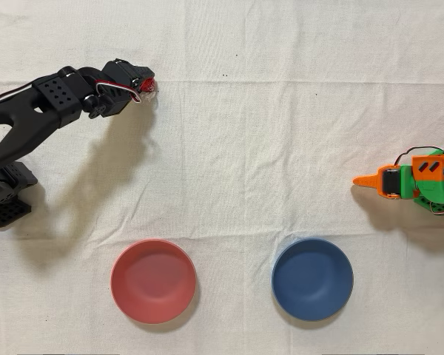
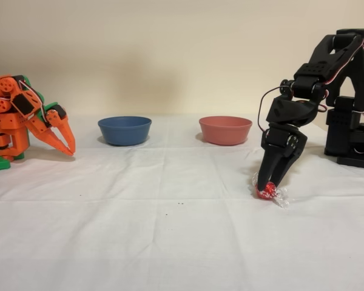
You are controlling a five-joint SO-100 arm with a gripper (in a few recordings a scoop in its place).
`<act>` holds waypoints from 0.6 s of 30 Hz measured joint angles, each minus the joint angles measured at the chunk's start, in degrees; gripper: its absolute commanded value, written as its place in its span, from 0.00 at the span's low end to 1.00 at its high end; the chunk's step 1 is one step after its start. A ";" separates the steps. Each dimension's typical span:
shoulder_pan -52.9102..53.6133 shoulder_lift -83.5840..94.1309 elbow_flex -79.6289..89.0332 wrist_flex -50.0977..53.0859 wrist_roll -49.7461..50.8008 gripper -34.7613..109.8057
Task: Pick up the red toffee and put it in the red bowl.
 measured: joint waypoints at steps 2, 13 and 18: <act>0.00 0.09 0.00 0.00 0.00 0.30; 0.70 5.19 4.66 0.62 0.00 0.30; 4.22 11.25 6.15 4.48 -1.58 0.30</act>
